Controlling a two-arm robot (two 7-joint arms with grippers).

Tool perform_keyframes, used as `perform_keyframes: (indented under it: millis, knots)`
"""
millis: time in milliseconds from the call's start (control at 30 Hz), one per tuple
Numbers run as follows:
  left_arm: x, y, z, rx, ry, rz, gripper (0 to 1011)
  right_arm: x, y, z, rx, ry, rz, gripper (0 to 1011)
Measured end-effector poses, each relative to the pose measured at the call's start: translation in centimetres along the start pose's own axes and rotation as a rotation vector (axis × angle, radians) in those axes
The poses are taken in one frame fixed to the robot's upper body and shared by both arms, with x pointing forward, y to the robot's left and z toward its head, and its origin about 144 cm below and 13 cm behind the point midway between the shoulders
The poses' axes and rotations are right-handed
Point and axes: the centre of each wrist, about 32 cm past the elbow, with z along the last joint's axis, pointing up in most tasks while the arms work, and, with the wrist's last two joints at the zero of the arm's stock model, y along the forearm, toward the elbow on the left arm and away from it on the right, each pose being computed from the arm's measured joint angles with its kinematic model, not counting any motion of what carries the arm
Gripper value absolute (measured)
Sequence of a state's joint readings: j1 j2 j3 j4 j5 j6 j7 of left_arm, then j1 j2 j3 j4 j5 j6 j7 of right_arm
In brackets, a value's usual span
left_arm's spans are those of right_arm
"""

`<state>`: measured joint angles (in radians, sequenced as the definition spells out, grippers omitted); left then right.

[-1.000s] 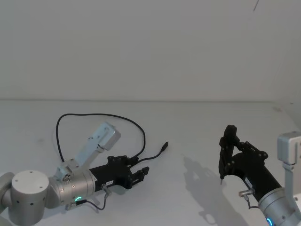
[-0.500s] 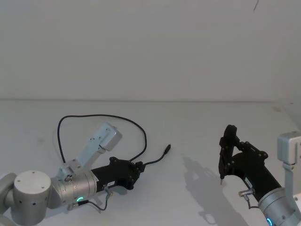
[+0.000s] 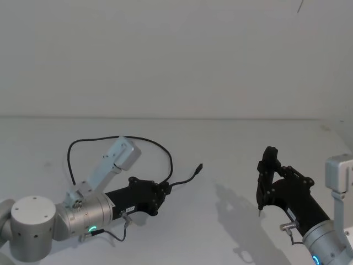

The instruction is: Pick up the data cable with the one hand.

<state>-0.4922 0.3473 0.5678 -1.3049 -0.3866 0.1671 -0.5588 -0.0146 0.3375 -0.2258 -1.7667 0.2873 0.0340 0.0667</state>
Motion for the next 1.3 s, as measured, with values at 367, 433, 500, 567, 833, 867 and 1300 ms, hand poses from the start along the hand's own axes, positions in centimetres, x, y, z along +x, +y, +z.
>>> perform_keyframes:
  millis: [367,433,500,567,833,867,1300]
  knots:
    - [-1.6,1.8,1.5,-0.040,0.052,-0.029,35,0.0,0.0,0.0,0.000,0.000,0.000,279]
    - [-1.9,2.1,1.8,-0.045,0.062,-0.038,35,0.0,0.0,0.0,0.000,0.000,0.000,279]
    - [-2.1,2.3,2.0,-0.046,0.068,-0.043,35,0.0,0.0,0.0,0.000,0.000,0.000,279]
    - [-2.4,2.6,2.2,-0.048,0.077,-0.050,35,0.0,0.0,0.0,0.000,0.000,0.000,279]
    - [-3.3,3.7,3.0,-0.049,0.096,-0.063,35,0.0,0.0,0.0,0.000,0.000,0.000,279]
    - [-3.3,3.8,3.1,-0.049,0.097,-0.064,35,0.0,0.0,0.0,0.000,0.000,0.000,279]
    - [-3.9,4.6,3.7,-0.046,0.109,-0.073,35,-1.2,1.0,0.6,0.048,0.045,0.007,279]
